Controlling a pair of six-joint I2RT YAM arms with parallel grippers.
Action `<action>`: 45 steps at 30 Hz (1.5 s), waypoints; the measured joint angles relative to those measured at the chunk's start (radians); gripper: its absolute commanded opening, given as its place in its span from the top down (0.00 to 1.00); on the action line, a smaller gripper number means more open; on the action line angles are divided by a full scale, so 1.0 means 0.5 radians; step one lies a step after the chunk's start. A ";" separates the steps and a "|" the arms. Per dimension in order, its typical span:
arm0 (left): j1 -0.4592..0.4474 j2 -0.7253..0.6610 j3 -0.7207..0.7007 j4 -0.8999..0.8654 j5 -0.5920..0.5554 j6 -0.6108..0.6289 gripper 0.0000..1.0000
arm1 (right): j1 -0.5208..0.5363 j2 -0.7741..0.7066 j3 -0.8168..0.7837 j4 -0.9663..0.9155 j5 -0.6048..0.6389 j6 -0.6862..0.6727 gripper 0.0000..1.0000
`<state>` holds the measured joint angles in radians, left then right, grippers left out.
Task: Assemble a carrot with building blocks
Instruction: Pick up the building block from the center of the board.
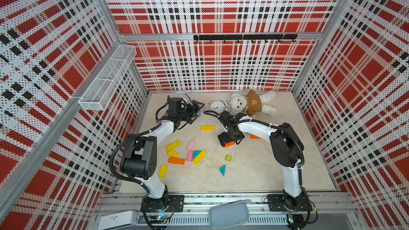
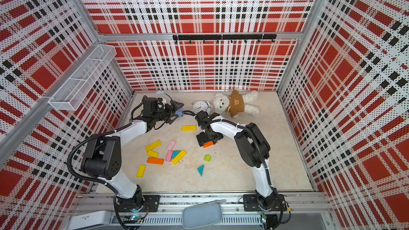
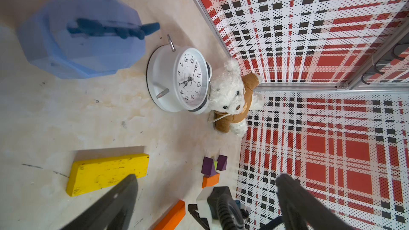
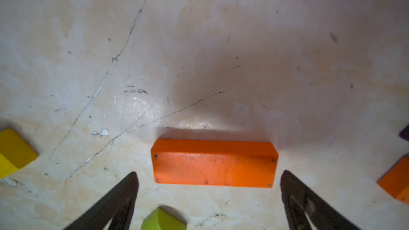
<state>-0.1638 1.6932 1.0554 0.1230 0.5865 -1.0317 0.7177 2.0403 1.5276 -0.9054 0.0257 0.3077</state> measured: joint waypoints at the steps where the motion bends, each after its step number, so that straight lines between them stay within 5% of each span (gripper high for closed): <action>1: -0.002 0.000 0.000 0.000 0.000 0.000 0.00 | 0.000 0.004 0.000 0.008 -0.005 0.004 0.00; 23: -0.005 0.000 0.000 0.000 0.000 0.001 0.01 | -0.004 0.019 -0.126 0.130 0.035 0.117 0.00; 33: -0.014 0.000 0.000 0.001 0.000 0.001 0.00 | -0.004 0.008 -0.157 0.174 0.071 0.137 0.10; 45: -0.043 0.000 0.000 0.001 0.000 0.002 0.00 | -0.094 -0.256 -0.278 0.168 0.156 0.140 0.11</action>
<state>-0.1856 1.6932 1.0554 0.1234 0.5865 -1.0309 0.6708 1.9121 1.3884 -0.8215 0.1040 0.3775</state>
